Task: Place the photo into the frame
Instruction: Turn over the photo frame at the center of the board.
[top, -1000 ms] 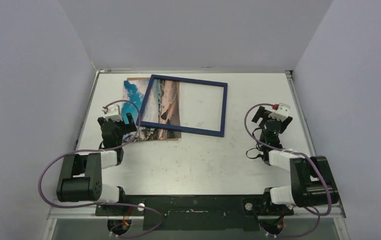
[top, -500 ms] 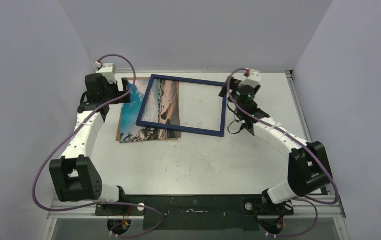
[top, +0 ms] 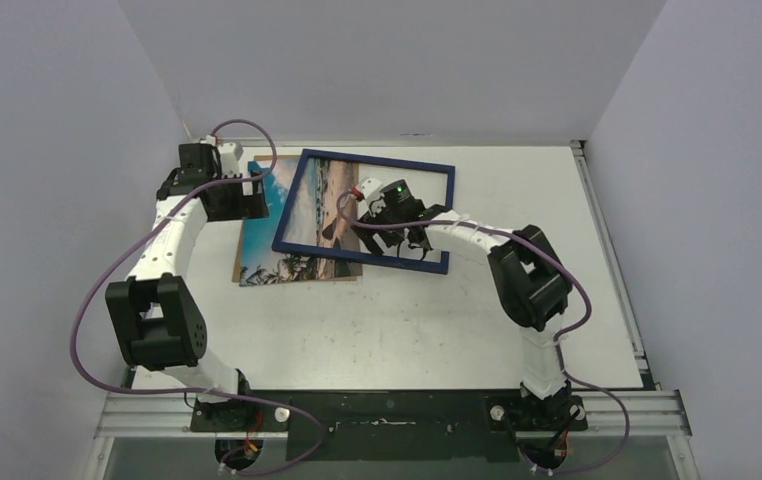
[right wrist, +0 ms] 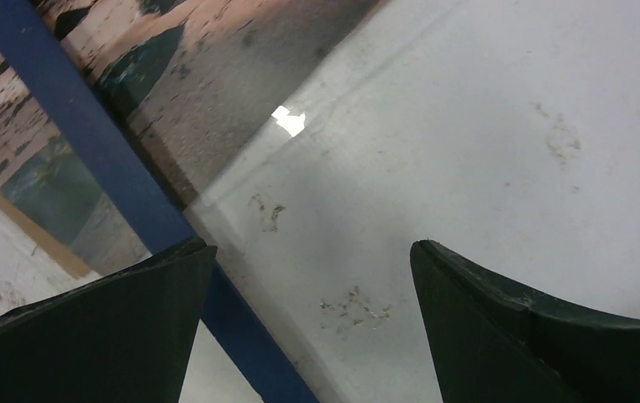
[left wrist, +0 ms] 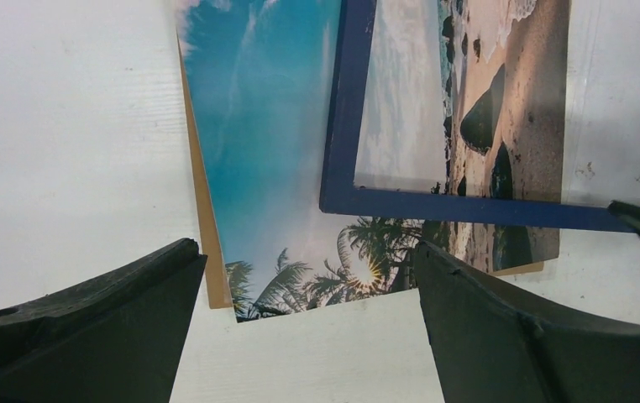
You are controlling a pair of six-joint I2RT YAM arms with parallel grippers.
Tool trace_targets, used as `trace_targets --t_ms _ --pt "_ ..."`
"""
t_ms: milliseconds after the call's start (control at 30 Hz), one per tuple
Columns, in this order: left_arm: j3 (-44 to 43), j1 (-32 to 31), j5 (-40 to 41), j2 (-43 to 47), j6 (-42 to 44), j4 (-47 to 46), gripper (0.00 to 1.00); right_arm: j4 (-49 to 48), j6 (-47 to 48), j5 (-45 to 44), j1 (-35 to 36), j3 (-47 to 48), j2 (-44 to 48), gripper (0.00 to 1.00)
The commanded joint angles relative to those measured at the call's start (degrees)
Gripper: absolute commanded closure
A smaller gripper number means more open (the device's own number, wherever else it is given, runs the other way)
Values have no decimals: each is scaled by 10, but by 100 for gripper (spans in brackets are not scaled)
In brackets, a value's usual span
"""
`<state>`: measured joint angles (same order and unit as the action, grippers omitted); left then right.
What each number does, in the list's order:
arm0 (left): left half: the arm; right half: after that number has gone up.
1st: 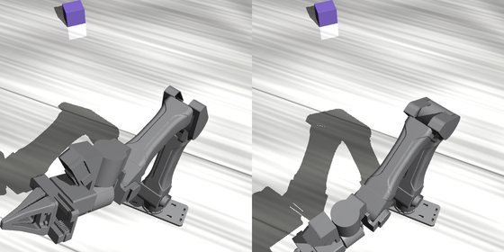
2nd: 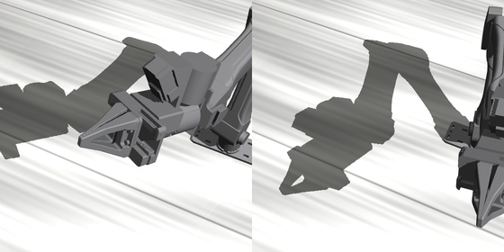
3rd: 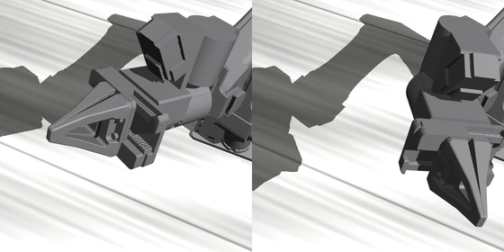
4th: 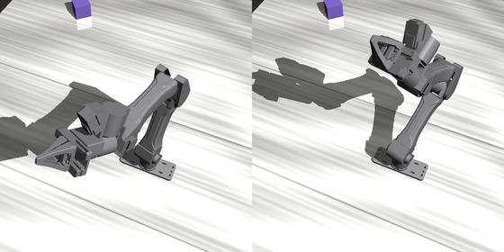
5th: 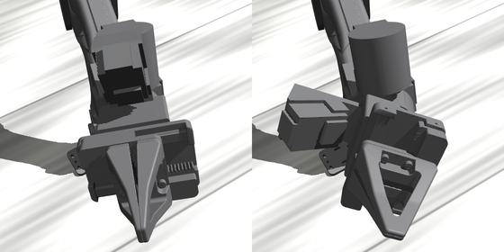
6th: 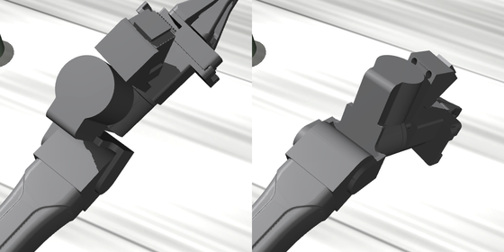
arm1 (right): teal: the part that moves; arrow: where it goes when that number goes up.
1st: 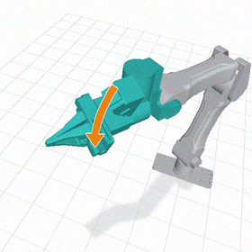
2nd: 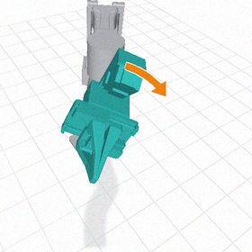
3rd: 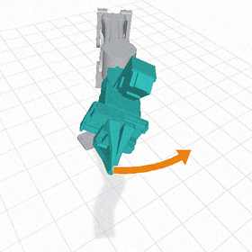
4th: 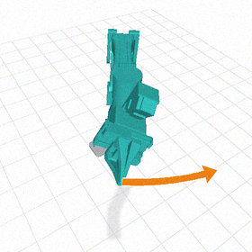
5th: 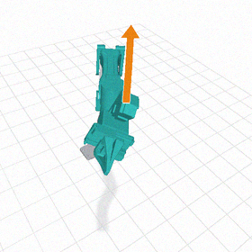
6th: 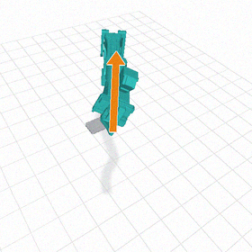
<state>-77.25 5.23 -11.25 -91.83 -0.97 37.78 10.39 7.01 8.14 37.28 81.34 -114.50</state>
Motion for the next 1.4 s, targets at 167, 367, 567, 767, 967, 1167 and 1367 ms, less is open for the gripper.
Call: trace_targets --t_ms 167,367,567,767,967,1167,1367 --pt "-46 3 6 -22 6 43 4 73 101 95 44 59 -47 9" --pt "-43 3 13 -23 31 53 4 60 102 116 47 52 -44 8" --pt "-49 5 12 -15 31 62 4 63 107 116 50 52 -49 0" --pt "-36 8 4 -5 35 68 4 50 137 52 74 21 -59 23" --pt "-31 18 4 10 42 79 4 44 147 41 75 16 -75 50" --pt "-18 19 -2 28 58 85 4 52 146 32 74 37 -58 79" --pt "-6 19 -15 47 92 86 4 25 140 21 74 39 3 93"
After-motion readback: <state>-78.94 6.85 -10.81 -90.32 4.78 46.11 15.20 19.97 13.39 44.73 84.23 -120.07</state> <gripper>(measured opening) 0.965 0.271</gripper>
